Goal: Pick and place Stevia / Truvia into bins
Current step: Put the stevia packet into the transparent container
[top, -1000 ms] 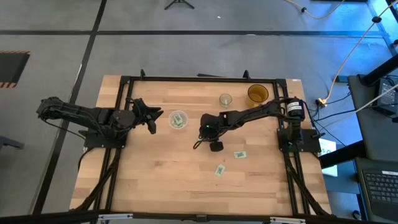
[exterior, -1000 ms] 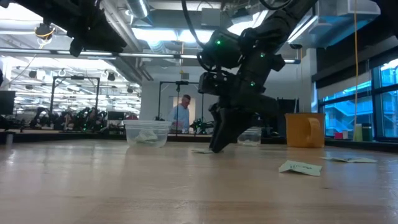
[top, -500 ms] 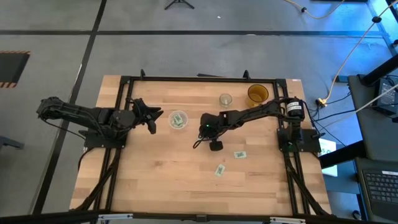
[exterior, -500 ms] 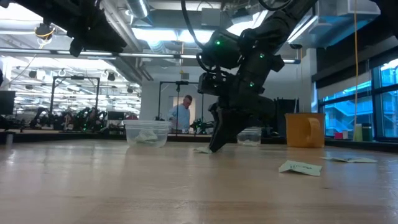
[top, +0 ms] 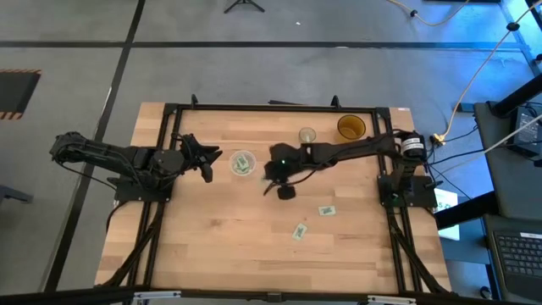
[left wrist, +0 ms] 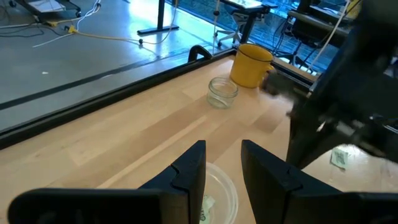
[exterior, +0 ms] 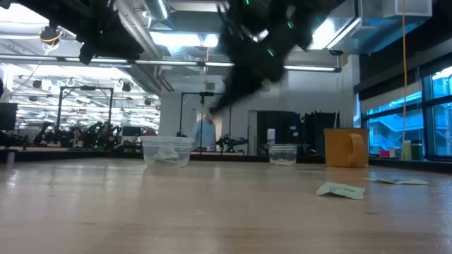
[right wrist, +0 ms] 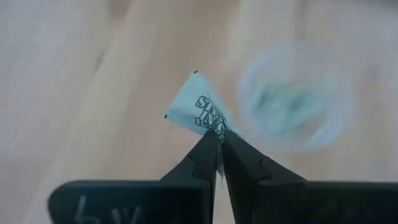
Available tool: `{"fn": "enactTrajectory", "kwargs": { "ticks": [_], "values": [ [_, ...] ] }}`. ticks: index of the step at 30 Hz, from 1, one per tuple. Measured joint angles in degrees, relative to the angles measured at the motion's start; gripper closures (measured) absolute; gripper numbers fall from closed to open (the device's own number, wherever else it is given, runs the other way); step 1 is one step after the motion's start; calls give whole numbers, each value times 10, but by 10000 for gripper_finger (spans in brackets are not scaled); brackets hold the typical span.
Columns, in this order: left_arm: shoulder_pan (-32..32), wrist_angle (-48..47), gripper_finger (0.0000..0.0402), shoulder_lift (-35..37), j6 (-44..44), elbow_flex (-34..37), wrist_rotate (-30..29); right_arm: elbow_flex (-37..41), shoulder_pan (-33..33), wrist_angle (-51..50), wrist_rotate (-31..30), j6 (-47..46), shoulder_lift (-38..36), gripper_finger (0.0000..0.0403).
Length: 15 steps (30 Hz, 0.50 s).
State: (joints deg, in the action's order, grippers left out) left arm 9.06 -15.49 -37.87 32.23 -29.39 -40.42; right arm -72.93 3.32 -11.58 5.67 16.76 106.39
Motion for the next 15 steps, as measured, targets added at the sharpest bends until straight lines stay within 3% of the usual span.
{"fn": "enactTrajectory", "kwargs": {
  "ticks": [9, 15],
  "values": [
    [0, 3, 304, 0, 0, 0, 0, -101, 8, 153, -32, 60, 18, 375],
    [0, 2, 304, 0, 0, 0, 0, -107, 21, 152, -32, 57, 66, 375]
  ]
}}
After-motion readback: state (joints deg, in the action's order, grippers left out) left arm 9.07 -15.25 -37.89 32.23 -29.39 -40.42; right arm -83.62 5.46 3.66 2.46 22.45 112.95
